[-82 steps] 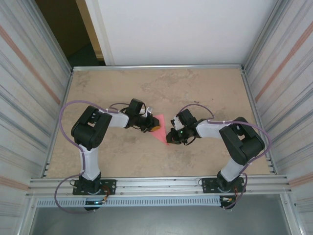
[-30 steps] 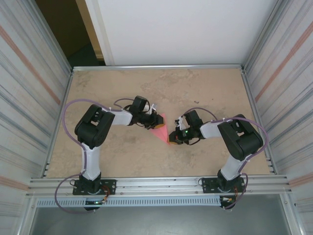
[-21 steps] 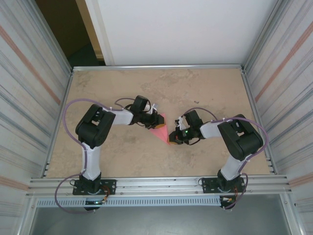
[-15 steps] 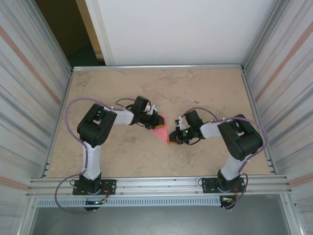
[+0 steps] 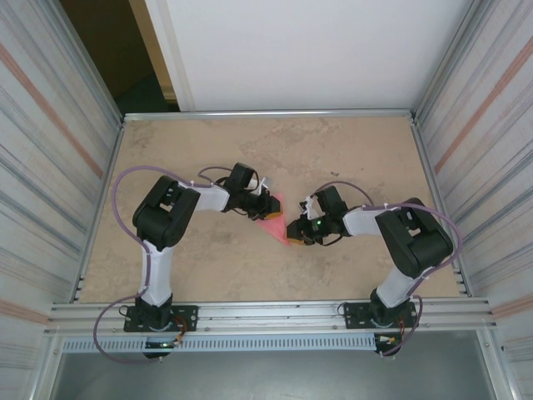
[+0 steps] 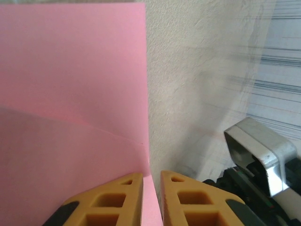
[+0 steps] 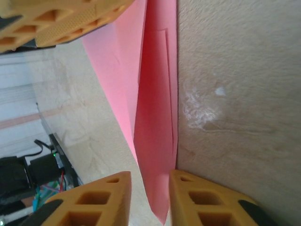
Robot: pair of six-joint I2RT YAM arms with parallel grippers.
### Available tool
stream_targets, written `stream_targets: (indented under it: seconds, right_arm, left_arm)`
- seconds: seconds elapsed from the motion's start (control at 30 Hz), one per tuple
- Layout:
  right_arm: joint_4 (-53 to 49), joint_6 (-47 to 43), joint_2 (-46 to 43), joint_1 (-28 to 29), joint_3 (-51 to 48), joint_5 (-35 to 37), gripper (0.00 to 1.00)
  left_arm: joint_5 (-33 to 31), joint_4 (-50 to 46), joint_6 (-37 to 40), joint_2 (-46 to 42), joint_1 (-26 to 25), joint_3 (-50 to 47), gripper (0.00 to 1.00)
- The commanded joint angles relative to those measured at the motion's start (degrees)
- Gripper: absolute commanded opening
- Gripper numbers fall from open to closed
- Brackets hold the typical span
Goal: Fold a paper plane with a square sheet of paper (pick it up from the middle)
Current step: Fourth fold the wing at the center of the table.
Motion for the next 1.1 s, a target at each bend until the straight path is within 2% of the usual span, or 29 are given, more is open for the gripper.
stream_targets:
  seconds: [0.0,0.17,0.5,1.07]
  right_arm:
    - [-4.2,0.3,-4.7,-0.9,0.1,3.7,0.3]
    - [-7.3,-1.2,-4.7,-1.2,3.5,7.1,0.3]
    - [-6.6,-2.7,4.1,0.5,10.7,5.7,0.27]
    - [-1.9,-0.4,8.9,0.6,10.4,2.0,0.14]
  left_arm:
    - [-0.8,-1.7,1.2,1.5,-0.5,0.2,0.19]
    - [-0.9,-1.4,1.1,0.7,-0.5,0.1,0.18]
    - [-0.3,-0.5,0.4,0.3,-0.5,-0.1,0.19]
    - [-0.3,-0.4,-0.1,-0.9,-0.5,-0.3,0.18]
